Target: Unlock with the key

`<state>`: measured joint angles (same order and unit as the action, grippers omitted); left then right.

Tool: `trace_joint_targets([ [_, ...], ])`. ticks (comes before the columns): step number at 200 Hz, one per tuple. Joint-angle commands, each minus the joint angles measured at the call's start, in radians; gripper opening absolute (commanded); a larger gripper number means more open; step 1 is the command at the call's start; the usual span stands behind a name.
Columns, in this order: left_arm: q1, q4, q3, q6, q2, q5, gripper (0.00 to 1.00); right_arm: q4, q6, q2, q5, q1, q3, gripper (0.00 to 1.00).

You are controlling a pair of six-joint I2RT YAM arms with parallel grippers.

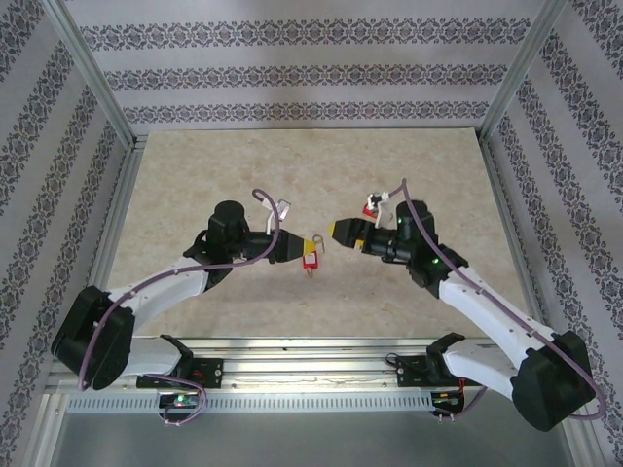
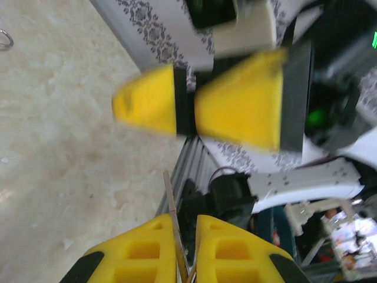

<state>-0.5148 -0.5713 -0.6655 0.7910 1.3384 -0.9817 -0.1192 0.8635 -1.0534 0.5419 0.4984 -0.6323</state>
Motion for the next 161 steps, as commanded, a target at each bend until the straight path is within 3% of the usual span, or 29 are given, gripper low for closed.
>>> trace_joint_targets([
  [1, 0.009, -0.432, 0.043, 0.258, 0.08, 0.051, 0.0, -0.312, 0.272, -0.014, -0.135, 0.083, 0.102, 0.73],
  [23, -0.017, -0.561, 0.062, 0.317, 0.128, 0.119, 0.0, -0.468, 0.412, -0.06, -0.284, 0.151, 0.144, 0.72],
  [58, -0.056, -0.489, 0.07, 0.253, 0.115, 0.166, 0.0, -0.478, 0.466, -0.065, -0.39, 0.173, 0.134, 0.7],
  [94, -0.056, -0.434, 0.126, 0.215, 0.087, 0.224, 0.0, -0.431, 0.476, 0.05, -0.473, 0.175, 0.164, 0.7],
  [127, -0.056, -0.488, 0.151, 0.234, 0.103, 0.242, 0.0, -0.414, 0.487, 0.104, -0.526, 0.172, 0.2, 0.7],
  [161, -0.059, -0.514, 0.141, 0.249, 0.11, 0.244, 0.0, -0.454, 0.508, 0.016, -0.491, 0.181, 0.178, 0.68],
])
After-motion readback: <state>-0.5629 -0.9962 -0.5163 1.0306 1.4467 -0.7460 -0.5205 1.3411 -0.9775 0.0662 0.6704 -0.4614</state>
